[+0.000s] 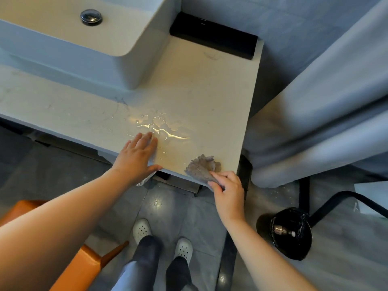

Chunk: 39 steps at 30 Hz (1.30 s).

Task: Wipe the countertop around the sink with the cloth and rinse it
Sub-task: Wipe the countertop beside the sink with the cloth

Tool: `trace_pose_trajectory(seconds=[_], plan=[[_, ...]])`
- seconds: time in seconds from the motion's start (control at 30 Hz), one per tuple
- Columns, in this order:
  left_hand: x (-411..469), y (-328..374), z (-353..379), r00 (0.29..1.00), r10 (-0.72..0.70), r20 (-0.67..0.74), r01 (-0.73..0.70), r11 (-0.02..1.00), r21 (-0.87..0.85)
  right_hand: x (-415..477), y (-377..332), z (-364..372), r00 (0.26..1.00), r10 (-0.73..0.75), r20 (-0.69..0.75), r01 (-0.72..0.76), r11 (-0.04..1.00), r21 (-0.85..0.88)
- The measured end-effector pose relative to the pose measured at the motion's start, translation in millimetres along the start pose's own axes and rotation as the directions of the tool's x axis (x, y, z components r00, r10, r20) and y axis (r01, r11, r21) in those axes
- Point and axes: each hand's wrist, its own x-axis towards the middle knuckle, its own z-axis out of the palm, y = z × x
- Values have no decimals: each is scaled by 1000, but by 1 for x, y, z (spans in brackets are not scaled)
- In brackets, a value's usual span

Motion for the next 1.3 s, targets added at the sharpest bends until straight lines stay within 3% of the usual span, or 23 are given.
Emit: trace_pose_trajectory(seconds=[0.17,0.33,0.47,0.8,1.0,1.3], plan=[[0,2,-4,1000,-8,-1,8,1000,-6,-21,-8,-9,986,104,131,-120,986,119],[-1,2,-3,1000,-6,-13,6,1000,-19,15,-29,-23,998,66,-6,-64,984,168],[0,0,-1,1000,-6,-26,5,1000,-25,83,-39,-29,996,-4,-93,13,996,86],[1,-7,9,997,-5,-79,-1,997,-79,191,-34,15,997,-14,-70,6,993,-115],[-1,-7,13,993,3,-121,-14,996,-88,188,-22,39,995,-21,-95,4,984,-176],[-4,-5,11,996,17,-93,-23,997,-69,124,-29,44,995,-101,-15,98,986,-138]])
